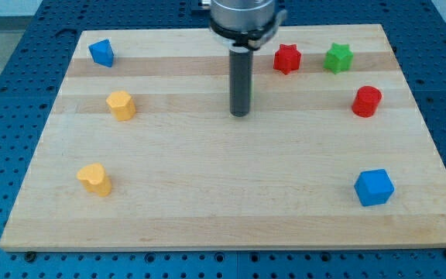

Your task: Slide the green circle towards the red star

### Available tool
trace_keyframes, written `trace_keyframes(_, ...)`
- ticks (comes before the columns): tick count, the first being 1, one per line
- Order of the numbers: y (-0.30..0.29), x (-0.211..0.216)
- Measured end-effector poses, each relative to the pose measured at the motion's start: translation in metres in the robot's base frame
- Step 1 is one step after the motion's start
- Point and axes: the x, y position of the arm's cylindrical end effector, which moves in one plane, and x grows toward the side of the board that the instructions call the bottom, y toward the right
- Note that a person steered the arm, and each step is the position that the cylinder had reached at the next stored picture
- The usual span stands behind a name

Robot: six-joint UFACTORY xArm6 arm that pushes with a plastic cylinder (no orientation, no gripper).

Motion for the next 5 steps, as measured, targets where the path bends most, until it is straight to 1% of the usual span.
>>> trace_keyframes(1,-0.006,-0.034)
trace_keyframes(2,-0.003,-0.041)
trace_keyframes(4,0.005,-0.022)
trace_keyframes(5,0.025,-0.024)
